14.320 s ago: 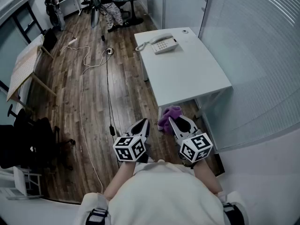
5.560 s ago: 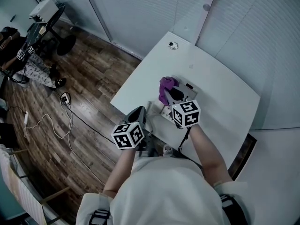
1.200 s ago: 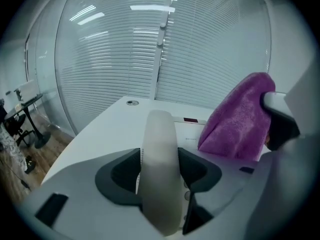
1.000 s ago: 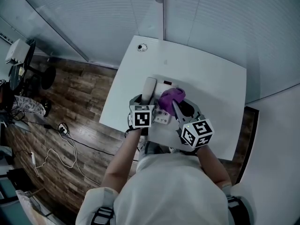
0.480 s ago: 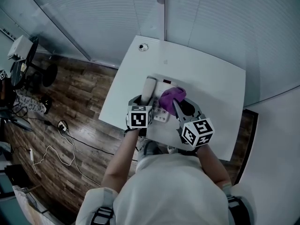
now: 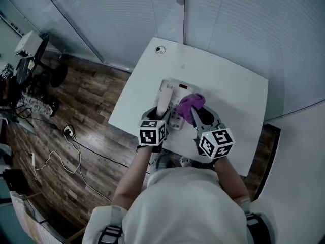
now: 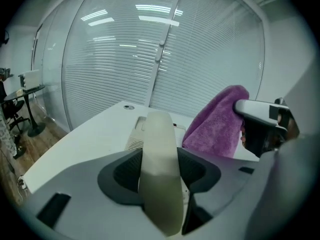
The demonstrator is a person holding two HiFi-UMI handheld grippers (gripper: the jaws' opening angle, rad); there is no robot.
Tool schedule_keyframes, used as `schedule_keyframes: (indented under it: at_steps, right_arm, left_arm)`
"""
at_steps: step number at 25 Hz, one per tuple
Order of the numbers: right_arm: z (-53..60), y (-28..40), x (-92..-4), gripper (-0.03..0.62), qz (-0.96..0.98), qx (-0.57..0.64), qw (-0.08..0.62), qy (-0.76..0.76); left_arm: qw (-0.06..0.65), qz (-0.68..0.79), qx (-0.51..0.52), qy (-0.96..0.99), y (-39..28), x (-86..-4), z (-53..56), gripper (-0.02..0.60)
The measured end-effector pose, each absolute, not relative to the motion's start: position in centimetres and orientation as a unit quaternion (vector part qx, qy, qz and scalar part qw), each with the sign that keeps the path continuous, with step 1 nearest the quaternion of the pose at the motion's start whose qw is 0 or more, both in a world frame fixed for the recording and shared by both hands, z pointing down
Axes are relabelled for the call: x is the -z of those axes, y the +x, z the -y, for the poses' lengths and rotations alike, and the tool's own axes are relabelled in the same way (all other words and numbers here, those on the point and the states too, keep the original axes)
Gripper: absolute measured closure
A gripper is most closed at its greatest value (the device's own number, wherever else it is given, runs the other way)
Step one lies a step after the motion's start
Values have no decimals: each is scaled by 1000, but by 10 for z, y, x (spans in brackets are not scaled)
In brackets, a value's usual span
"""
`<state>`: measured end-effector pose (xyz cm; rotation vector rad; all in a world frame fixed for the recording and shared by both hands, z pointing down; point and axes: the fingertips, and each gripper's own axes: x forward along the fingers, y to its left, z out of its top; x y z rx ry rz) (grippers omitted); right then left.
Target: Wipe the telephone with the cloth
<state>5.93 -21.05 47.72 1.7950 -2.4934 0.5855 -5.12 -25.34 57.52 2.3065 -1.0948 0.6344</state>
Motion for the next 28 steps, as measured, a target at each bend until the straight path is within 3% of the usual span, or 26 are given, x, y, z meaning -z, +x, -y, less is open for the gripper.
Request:
schedule_keyframes:
  at_steps: [19, 28]
  right_arm:
    - [191, 52, -444, 528, 834, -154, -7, 529]
    - [191, 37, -427, 526, 859, -130, -8, 496]
  left_arm:
    - [365, 351, -14, 862, -58, -503, 190, 356]
    - [381, 313, 50, 869, -56, -482, 163, 356]
